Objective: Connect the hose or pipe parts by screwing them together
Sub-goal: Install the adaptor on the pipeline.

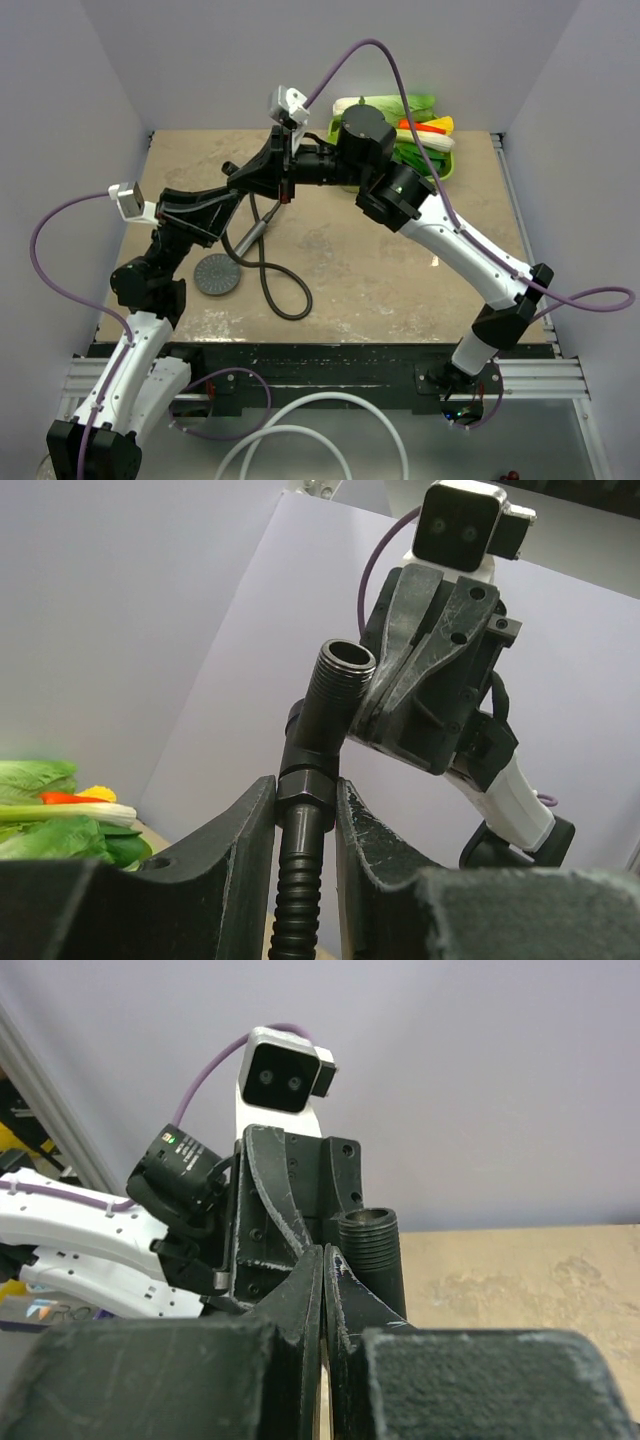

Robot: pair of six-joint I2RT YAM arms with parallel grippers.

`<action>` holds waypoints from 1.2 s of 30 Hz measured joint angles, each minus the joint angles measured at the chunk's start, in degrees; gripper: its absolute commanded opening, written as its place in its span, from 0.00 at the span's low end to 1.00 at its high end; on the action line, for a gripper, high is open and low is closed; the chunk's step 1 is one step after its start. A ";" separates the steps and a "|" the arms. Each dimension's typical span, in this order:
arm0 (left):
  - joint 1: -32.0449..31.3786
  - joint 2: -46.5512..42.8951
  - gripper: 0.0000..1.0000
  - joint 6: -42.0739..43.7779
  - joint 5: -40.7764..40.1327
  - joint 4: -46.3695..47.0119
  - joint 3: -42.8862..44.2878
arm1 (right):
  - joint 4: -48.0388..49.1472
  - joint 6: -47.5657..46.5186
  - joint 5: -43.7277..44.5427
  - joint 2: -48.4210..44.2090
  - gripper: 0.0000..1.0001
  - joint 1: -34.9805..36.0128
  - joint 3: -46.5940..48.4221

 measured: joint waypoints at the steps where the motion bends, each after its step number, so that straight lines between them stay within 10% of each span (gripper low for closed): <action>1: 0.00 0.02 0.00 0.00 -0.02 -0.17 0.00 | -1.07 -0.33 0.63 0.55 0.00 0.09 1.38; 21: -0.70 -0.52 0.00 -3.34 2.73 0.48 0.00 | -7.45 -6.95 17.57 -0.42 0.00 -0.48 5.77; 36: -2.89 1.84 0.00 -8.55 7.21 -6.03 -0.02 | -7.39 -8.39 -6.49 0.50 0.00 -8.26 10.88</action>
